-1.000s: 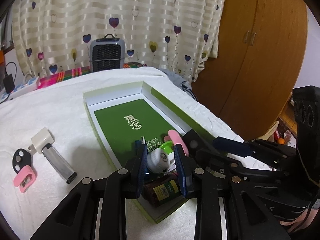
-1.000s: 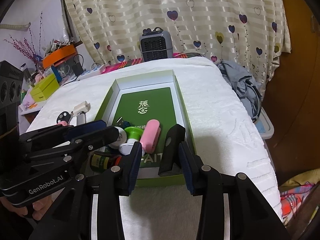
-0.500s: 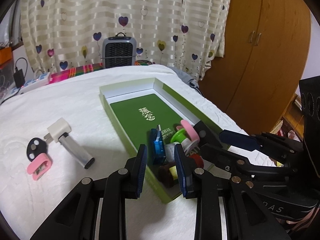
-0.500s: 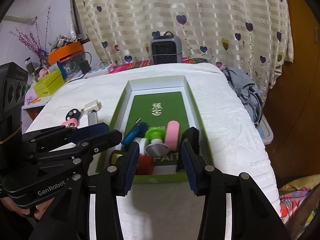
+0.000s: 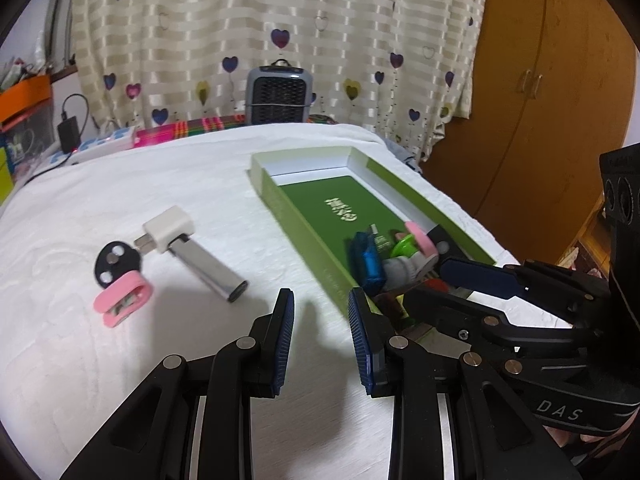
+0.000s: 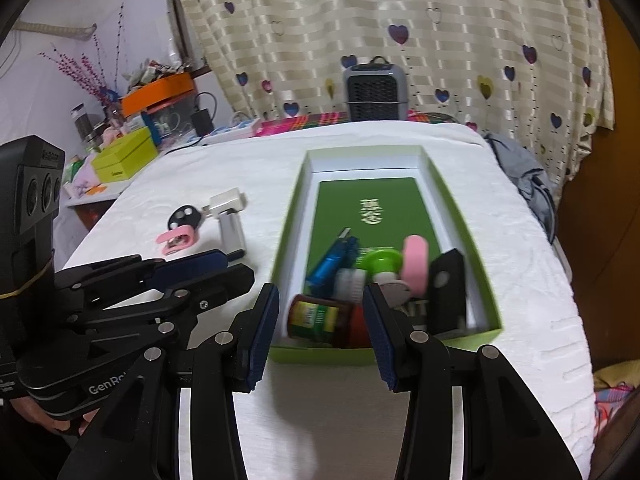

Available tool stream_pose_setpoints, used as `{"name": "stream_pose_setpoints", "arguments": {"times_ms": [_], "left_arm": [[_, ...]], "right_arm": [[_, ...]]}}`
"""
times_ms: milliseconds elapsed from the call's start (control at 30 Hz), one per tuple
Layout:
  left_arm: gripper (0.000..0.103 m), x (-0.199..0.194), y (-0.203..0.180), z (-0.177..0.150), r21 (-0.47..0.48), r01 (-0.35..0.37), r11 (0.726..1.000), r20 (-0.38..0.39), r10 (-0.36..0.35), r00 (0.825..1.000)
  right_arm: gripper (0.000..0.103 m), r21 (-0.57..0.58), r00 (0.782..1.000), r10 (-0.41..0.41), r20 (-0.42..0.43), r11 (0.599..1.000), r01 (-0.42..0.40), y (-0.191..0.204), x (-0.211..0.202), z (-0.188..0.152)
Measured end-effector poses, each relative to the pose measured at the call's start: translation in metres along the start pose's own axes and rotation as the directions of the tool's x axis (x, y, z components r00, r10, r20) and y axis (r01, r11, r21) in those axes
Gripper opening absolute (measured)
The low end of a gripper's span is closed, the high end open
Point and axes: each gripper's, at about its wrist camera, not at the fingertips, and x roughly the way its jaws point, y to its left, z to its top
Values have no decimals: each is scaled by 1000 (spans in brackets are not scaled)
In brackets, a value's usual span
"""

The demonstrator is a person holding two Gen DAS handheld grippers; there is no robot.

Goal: Organize rigid objects
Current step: 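Withdraw both tools from the box toward the remaining items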

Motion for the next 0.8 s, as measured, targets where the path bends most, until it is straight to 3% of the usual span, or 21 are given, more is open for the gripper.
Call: {"name": "stream_pose_setpoints", "arguments": {"times_ms": [600, 800], "left_arm": [[27, -10, 43, -8, -47, -73, 996, -6, 73, 997], [27, -11, 56, -11, -65, -80, 995, -10, 79, 997]], "right_arm": [[45, -144, 994, 104, 30, 985, -98, 47, 17, 9], [50, -177, 993, 117, 20, 978, -112, 58, 26, 12]]}}
